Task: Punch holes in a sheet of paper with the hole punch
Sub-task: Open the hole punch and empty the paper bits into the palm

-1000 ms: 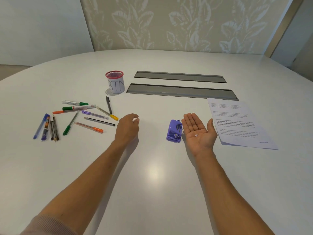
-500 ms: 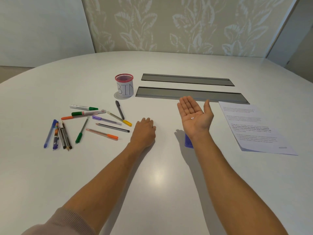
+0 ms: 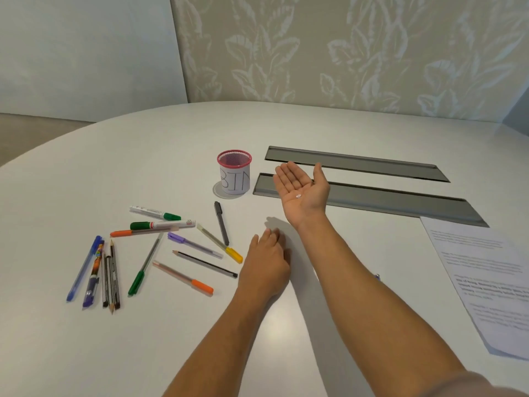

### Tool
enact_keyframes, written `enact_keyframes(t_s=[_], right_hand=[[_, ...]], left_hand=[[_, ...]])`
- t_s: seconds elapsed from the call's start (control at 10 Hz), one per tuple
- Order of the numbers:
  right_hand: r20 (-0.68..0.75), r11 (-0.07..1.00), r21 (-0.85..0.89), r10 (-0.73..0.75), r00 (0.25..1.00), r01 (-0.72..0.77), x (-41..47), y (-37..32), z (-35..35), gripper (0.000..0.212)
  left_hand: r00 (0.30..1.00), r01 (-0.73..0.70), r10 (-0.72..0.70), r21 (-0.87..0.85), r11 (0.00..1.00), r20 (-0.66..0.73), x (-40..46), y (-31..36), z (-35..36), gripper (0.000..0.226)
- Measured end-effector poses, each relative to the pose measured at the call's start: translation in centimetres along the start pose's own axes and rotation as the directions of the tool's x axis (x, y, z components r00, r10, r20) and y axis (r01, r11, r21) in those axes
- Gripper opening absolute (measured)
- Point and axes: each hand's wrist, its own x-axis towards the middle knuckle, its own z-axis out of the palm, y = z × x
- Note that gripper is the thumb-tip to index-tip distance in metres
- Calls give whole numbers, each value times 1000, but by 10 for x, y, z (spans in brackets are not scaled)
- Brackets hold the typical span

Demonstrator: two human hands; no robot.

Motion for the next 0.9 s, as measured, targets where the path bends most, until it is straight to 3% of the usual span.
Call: enact_keyframes(t_s=[0.2,0.4,0.6,0.8,0.9], right_hand=[[24,997,-72,3,1000,-2,65,11,37,65],[50,947,-319,-7,999,23,112,31,80,67],[165,708,-700,25,986,99,127,55,106,69],[338,419,-865,79,938,277,130,56,109,64],[329,548,-791,6,944,272,130,52,109,63]], left_hand=[[1000,-2,2,-15,1000,-3,-1,-4,1,52],[1000,-16,15,77,997,3,0,-5,1,49],[1000,-14,13,55,998,15,0,-3,-2,51],[1000,9,-9,-15,1000,-25,-1,-2,2,52],[1000,8,-9,-37,999,-28,1,-2,4,52]])
